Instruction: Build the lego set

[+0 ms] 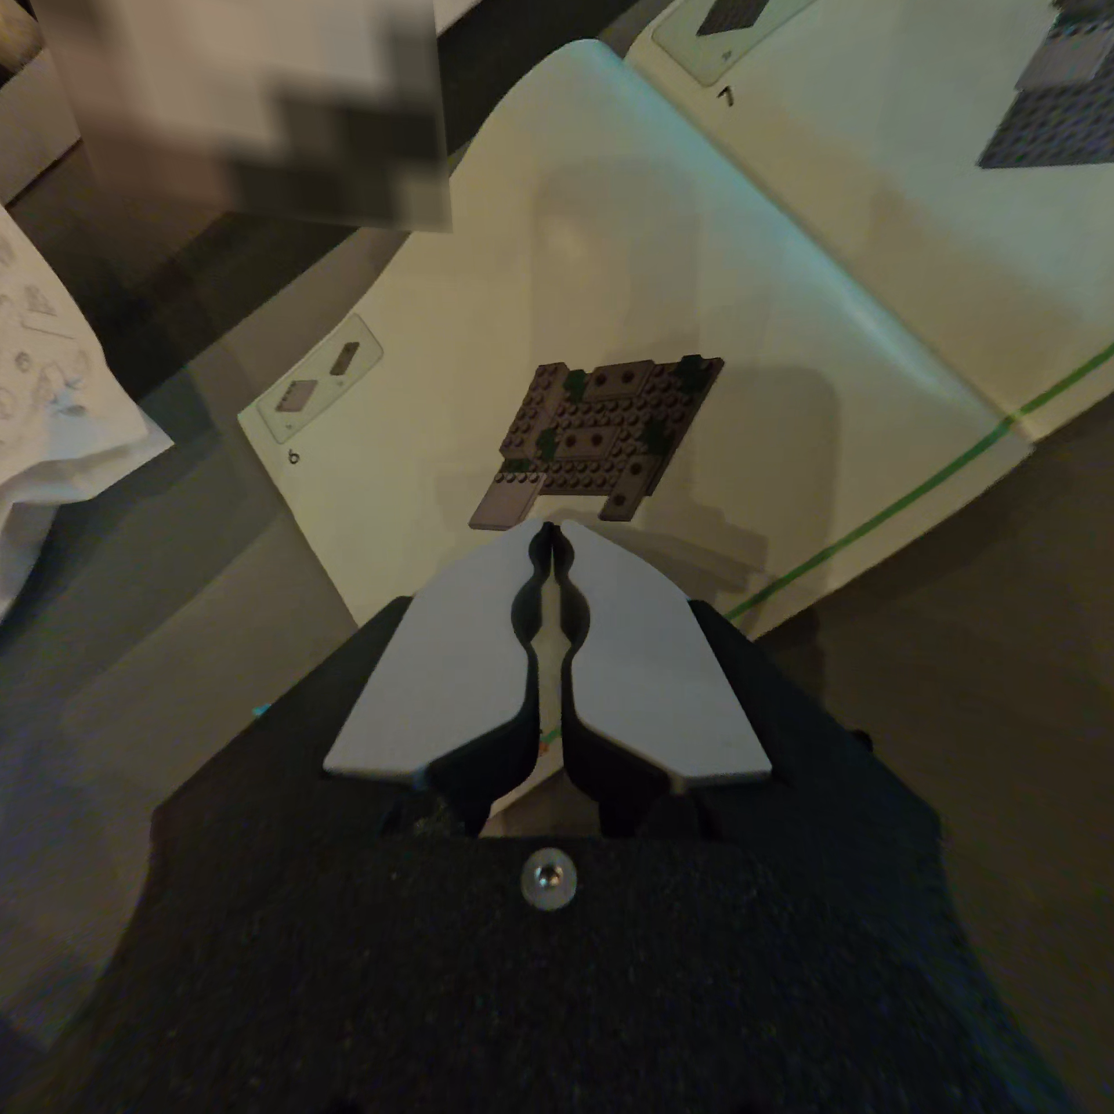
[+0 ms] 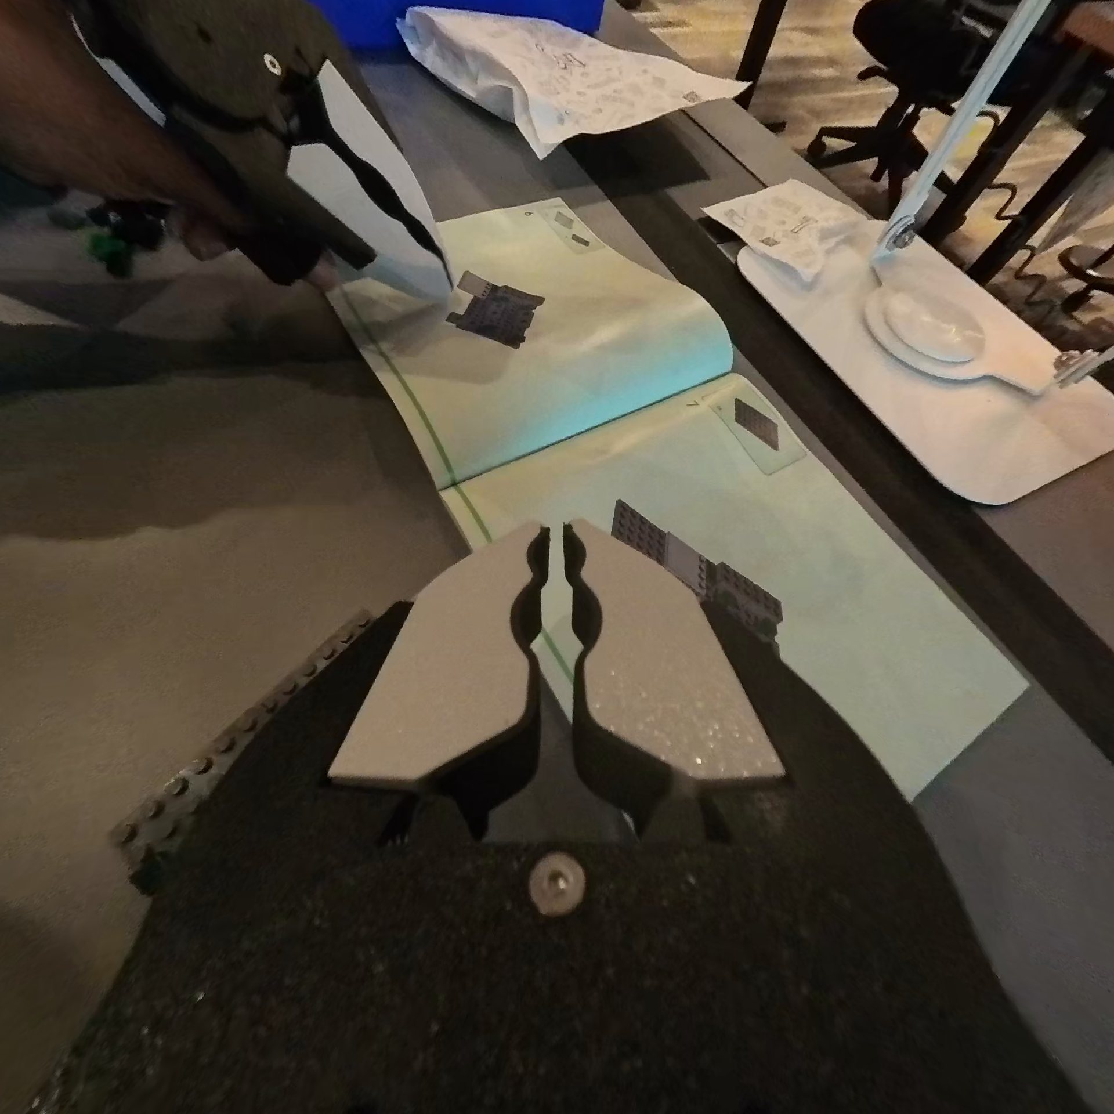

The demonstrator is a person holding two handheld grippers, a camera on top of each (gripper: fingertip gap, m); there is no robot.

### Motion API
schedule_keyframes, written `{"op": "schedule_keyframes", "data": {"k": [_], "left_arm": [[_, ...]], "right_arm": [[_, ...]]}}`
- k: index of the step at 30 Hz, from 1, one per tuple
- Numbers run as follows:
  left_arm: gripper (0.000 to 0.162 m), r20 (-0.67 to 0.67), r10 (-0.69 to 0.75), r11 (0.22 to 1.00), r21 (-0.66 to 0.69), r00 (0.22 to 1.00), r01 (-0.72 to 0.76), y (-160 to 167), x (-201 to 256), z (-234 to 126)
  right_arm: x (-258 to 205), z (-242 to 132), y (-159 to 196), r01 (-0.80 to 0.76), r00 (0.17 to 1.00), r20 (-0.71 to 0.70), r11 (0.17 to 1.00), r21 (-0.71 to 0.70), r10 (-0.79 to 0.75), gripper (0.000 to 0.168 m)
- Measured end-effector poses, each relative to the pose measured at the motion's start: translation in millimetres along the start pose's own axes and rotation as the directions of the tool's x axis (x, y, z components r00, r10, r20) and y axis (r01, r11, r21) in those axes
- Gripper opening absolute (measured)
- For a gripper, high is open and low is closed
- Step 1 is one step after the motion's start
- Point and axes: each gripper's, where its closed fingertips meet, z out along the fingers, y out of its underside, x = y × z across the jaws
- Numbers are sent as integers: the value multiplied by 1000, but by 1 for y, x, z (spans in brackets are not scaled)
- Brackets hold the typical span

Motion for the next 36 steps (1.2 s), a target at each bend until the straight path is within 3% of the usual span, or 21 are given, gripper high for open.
{"op": "schedule_keyframes", "data": {"k": [8, 29, 36], "left_arm": [[0, 56, 33, 999, -2, 998, -33, 1, -16, 5], [0, 16, 16, 1000, 25, 1000, -17, 5, -19, 9], [0, -4, 108, 992, 62, 994, -107, -2, -3, -4]], "right_arm": [[-3, 5, 5, 4, 1000, 10, 1000, -17, -4, 4], [-8, 11, 11, 21, 1000, 14, 999, -40, -20, 4], [4, 5, 9, 9, 1000, -16, 1000, -29, -10, 4]]}}
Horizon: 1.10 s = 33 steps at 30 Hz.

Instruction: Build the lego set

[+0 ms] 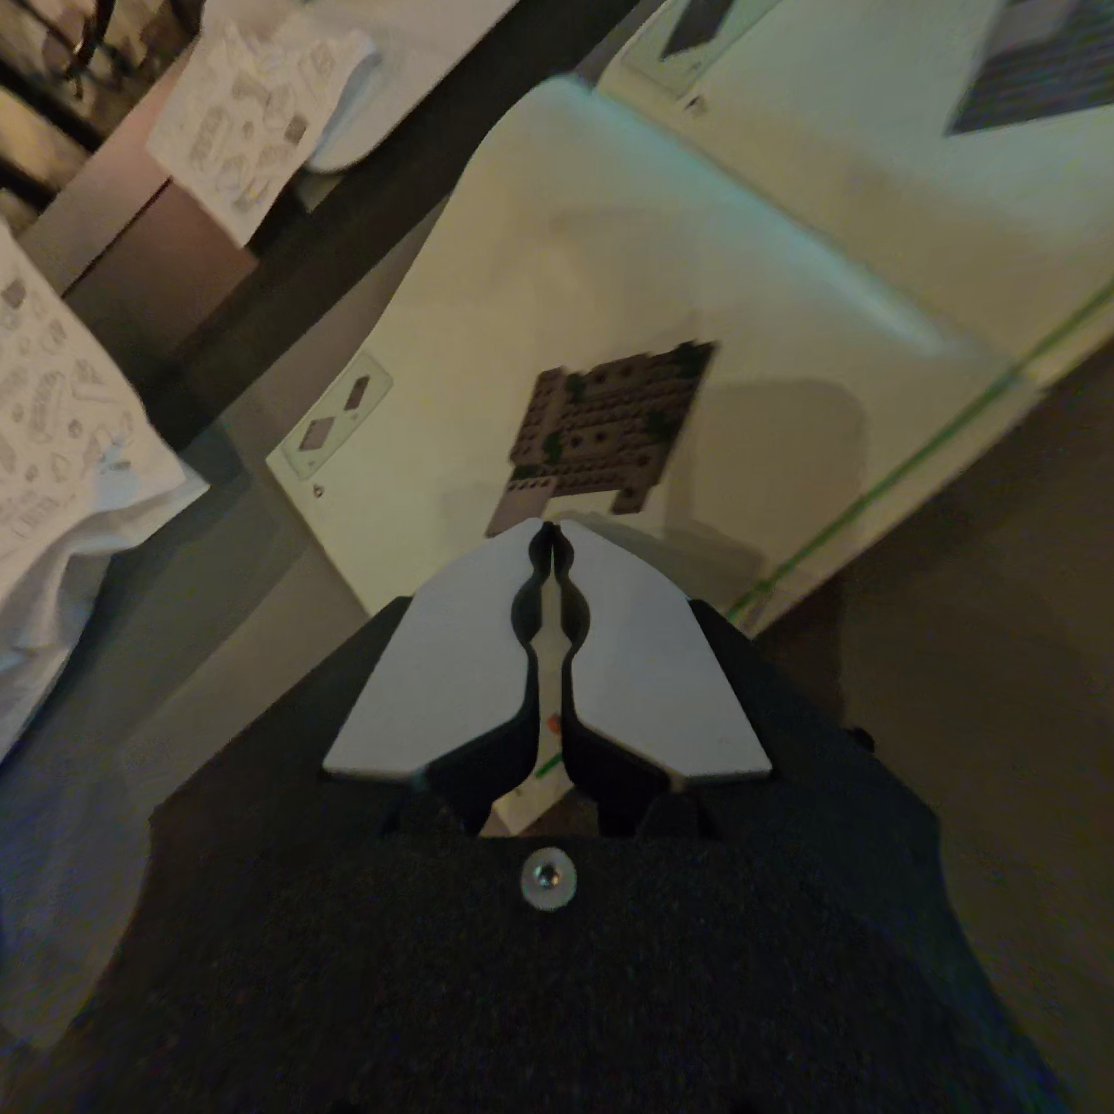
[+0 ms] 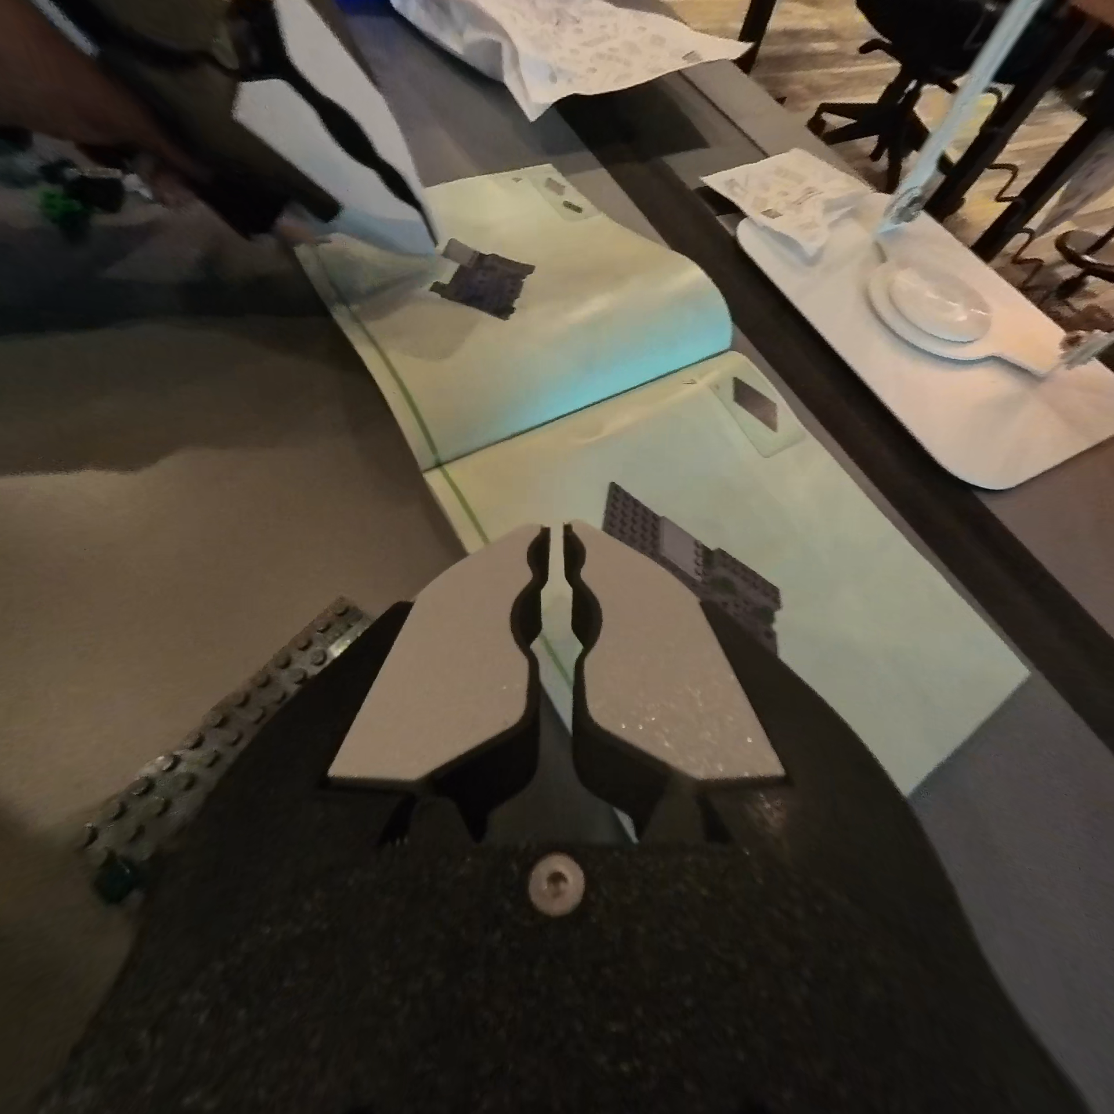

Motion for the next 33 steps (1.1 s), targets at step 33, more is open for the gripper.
{"op": "schedule_keyframes", "data": {"k": [33], "left_arm": [[0, -98, 44, 999, 9, 994, -44, -5, 30, 6]], "right_arm": [[3, -3, -2, 5, 1000, -8, 1000, 1, -5, 4]]}}
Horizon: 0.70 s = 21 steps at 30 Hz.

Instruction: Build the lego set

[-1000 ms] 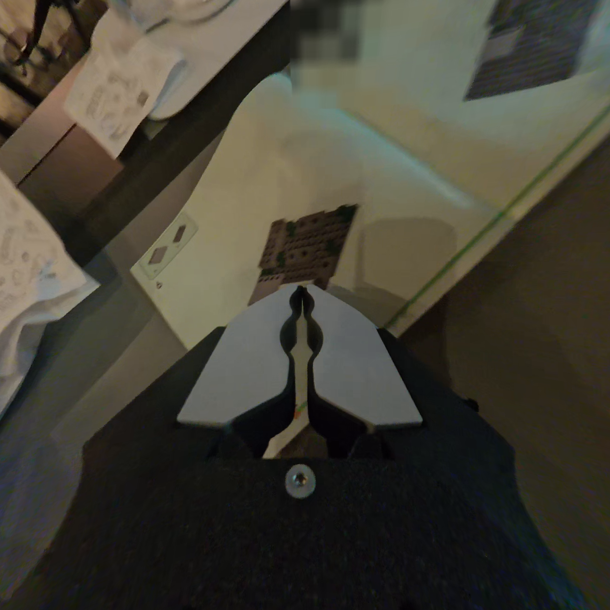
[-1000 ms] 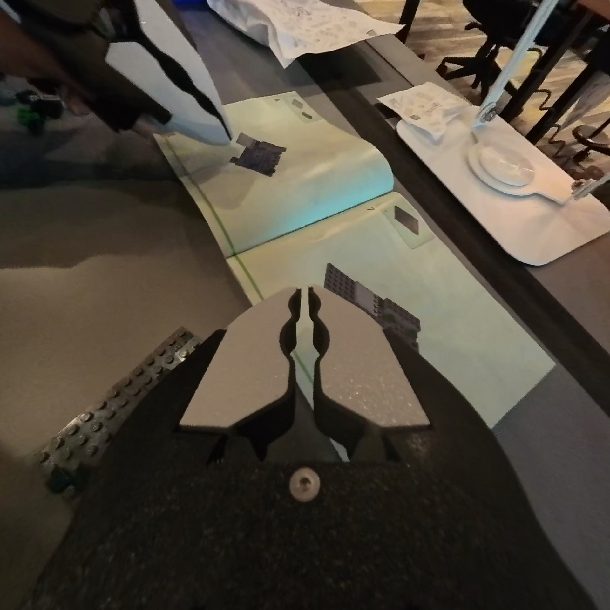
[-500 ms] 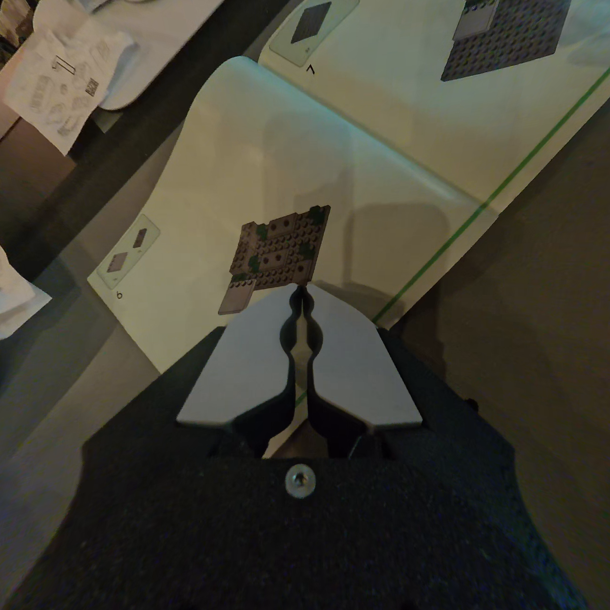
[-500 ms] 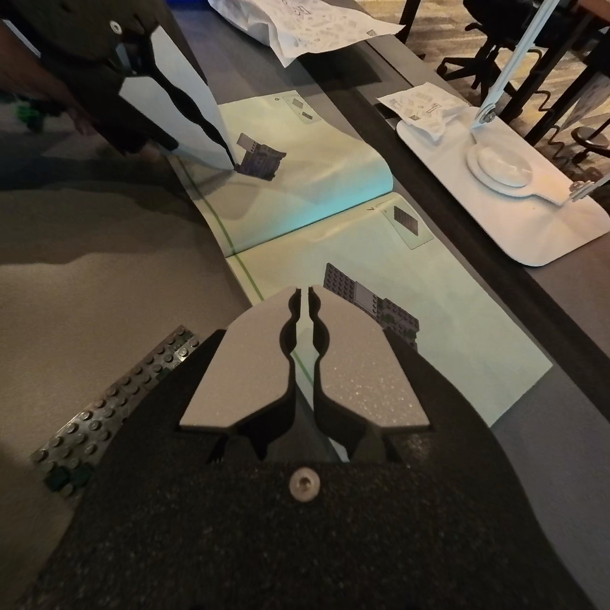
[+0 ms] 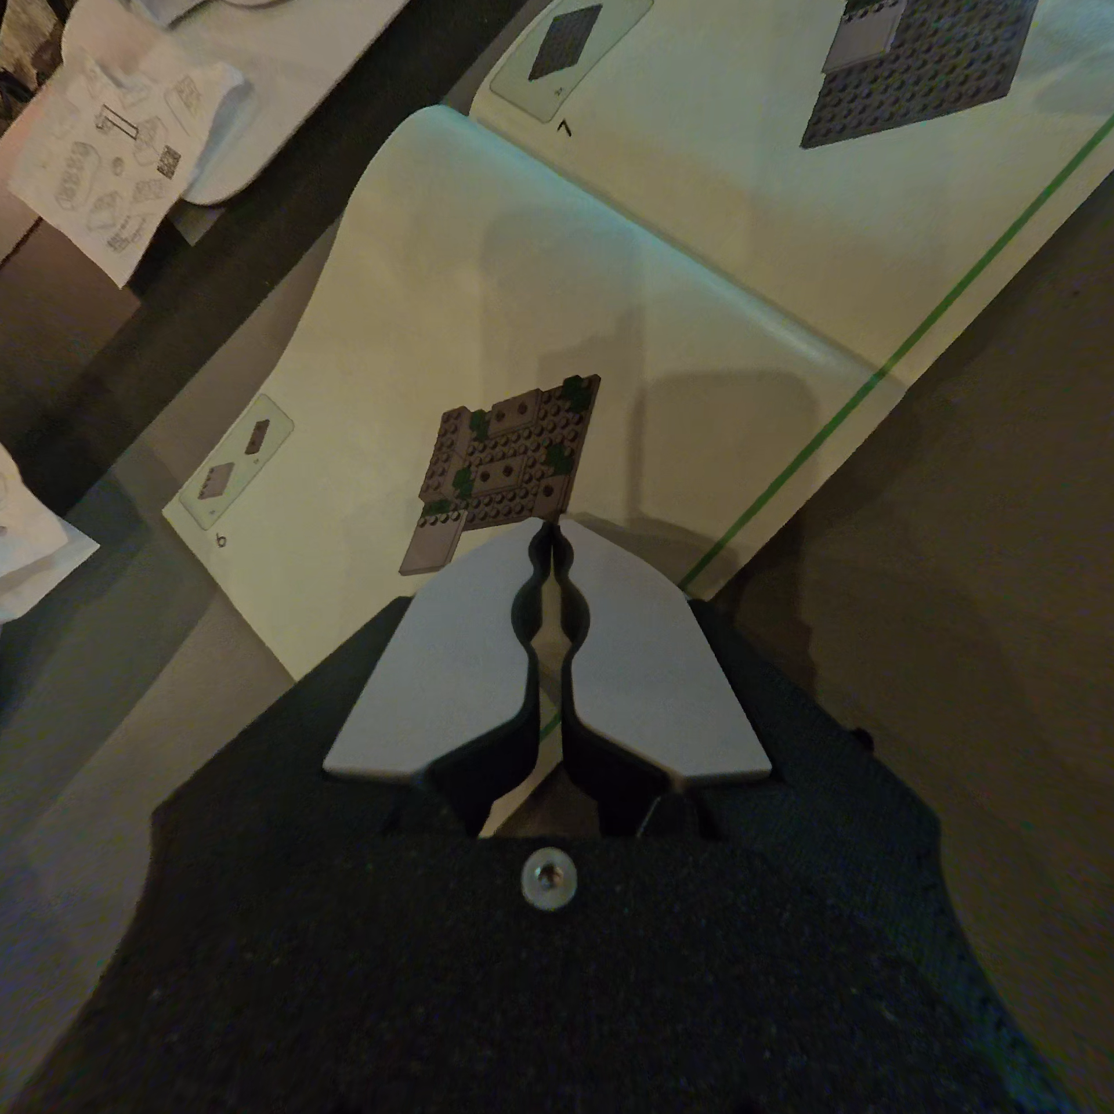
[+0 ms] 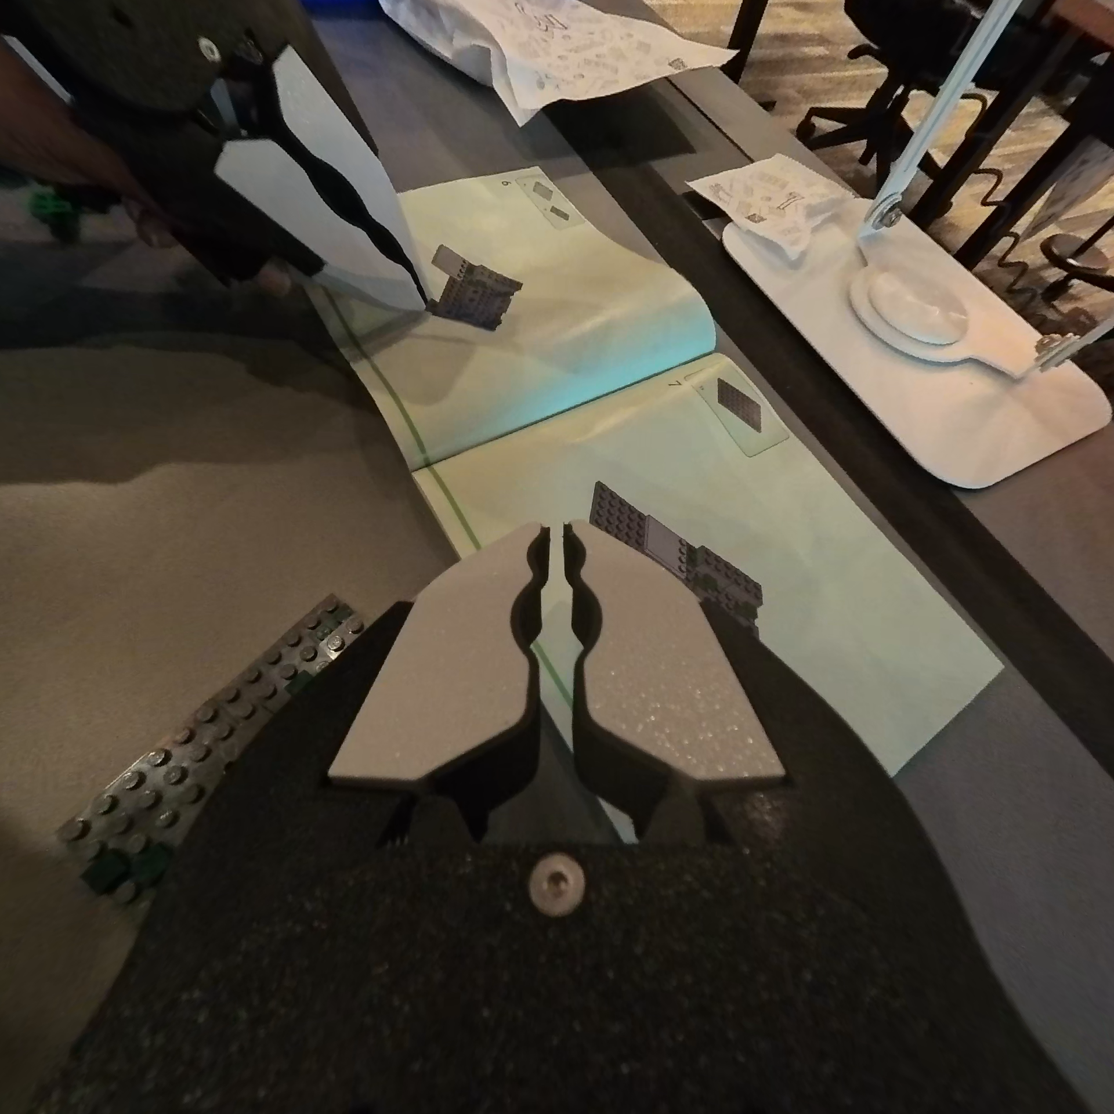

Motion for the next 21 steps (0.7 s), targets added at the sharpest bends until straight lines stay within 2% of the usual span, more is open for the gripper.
{"op": "schedule_keyframes", "data": {"k": [9, 14, 21], "left_arm": [[0, 23, -3, 999, 32, 1000, 2, -9, -8, -18], [0, 63, 7, 998, 56, 998, -10, -18, -17, -37], [0, 75, 22, 994, 102, 997, -29, -30, -12, -68]], "right_arm": [[-1, -1, -1, 12, 1000, 6, 1000, -1, -12, 4], [-11, -8, -2, 97, 992, 85, 995, -1, -97, 8], [-13, -15, -1, 183, 979, 92, 983, -29, -180, 16]]}}
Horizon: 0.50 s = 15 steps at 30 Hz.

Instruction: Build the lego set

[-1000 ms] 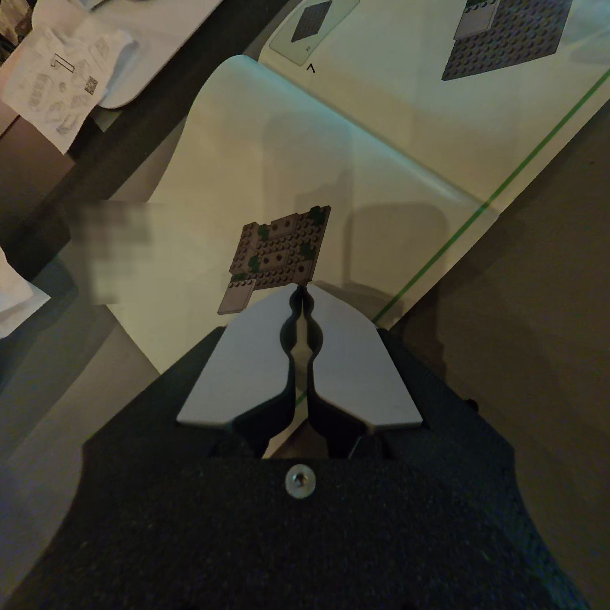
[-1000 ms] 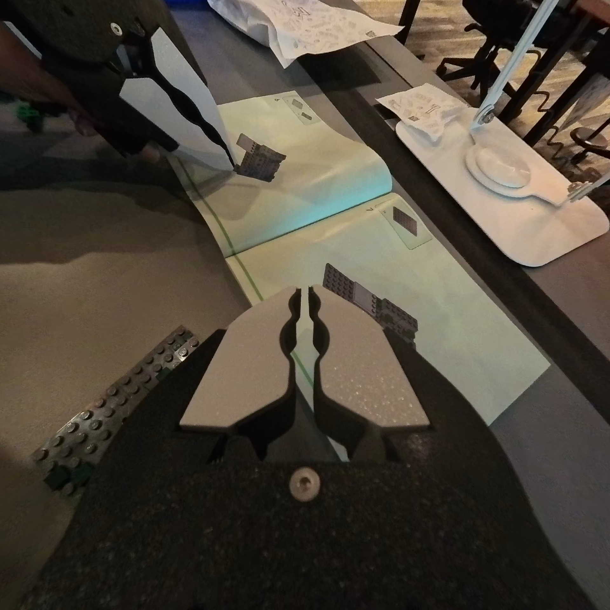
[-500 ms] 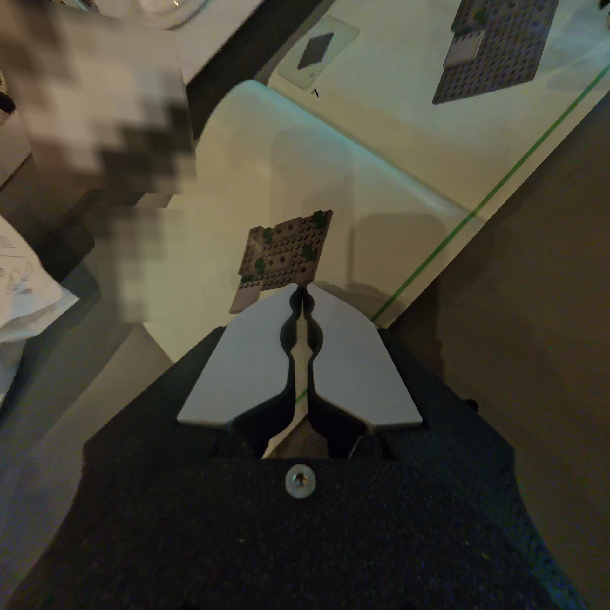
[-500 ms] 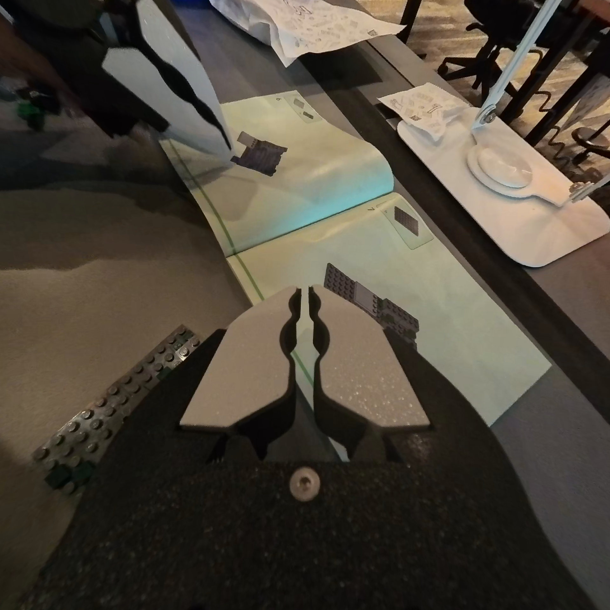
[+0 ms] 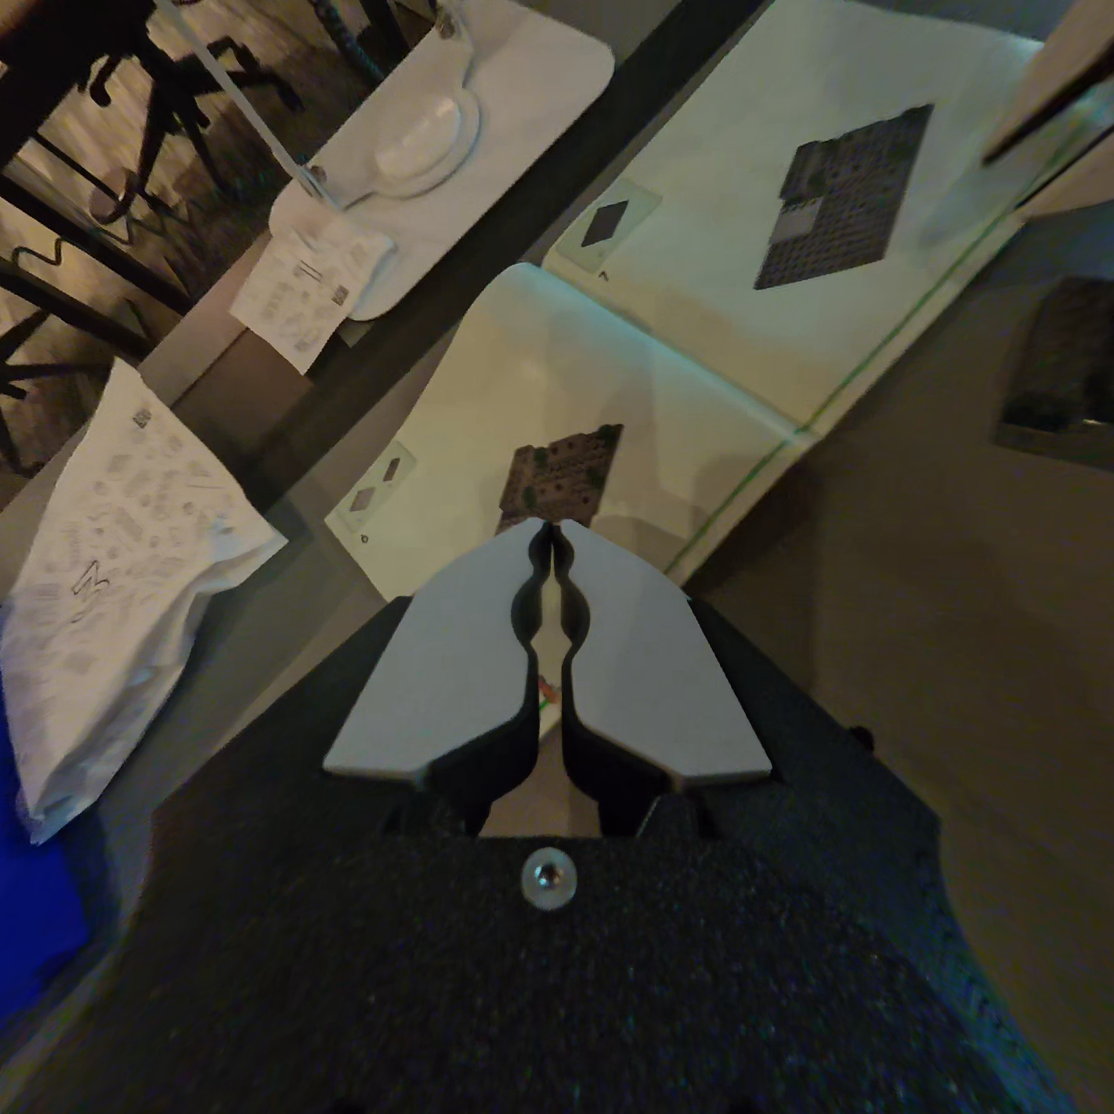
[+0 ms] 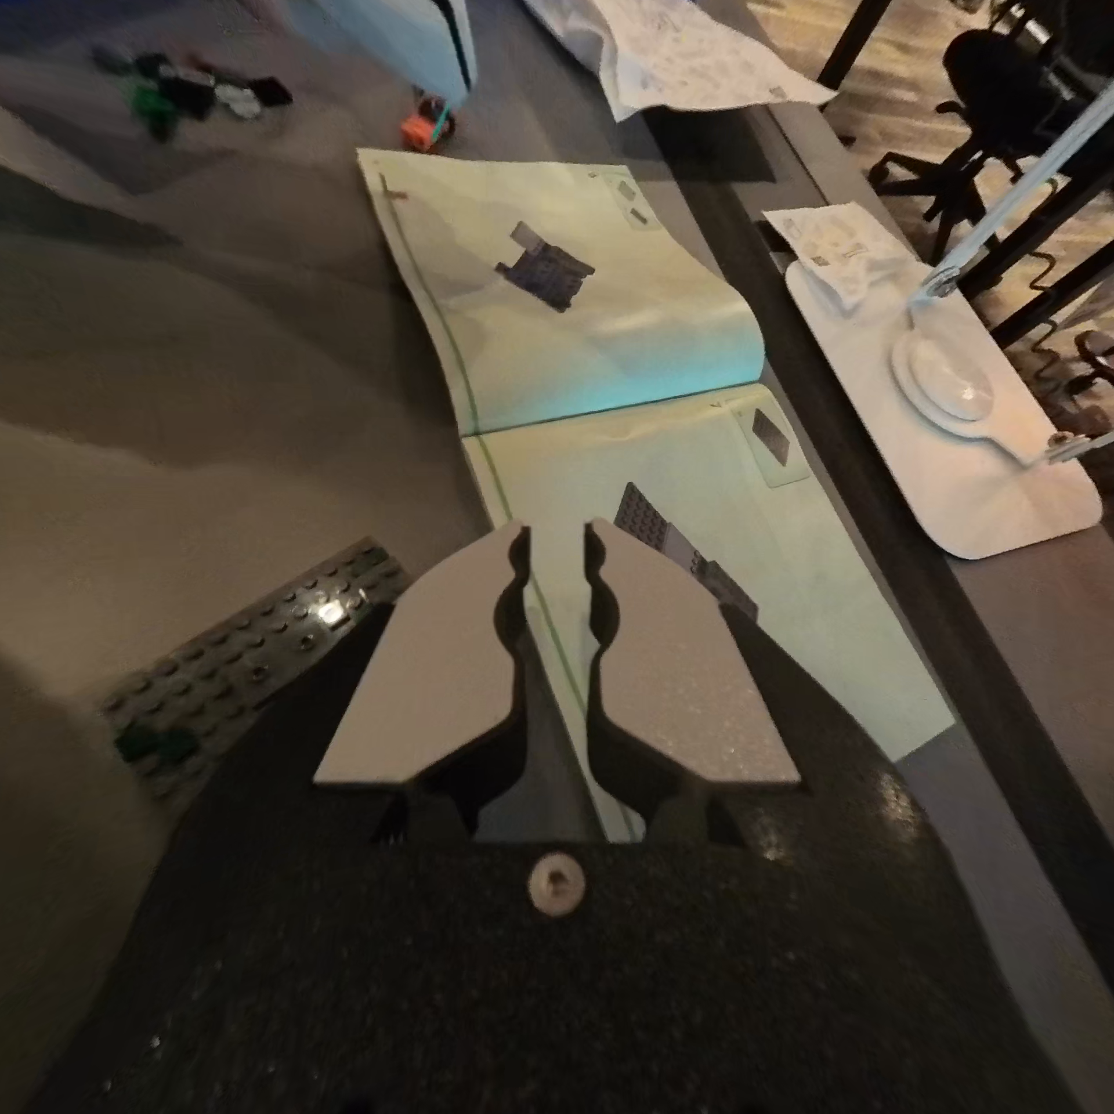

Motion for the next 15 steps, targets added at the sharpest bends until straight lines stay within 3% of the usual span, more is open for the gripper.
{"op": "schedule_keyframes", "data": {"k": [6, 15], "left_arm": [[0, -14, 5, 1000, -6, 1000, -5, 16, 16, -14], [3, -67, -47, 997, -65, 997, 43, 43, 26, 2]], "right_arm": [[23, -2, 30, -108, 992, -73, 991, -84, 102, 26], [25, 3, 66, -232, 971, -98, 952, -198, 216, 33]]}}
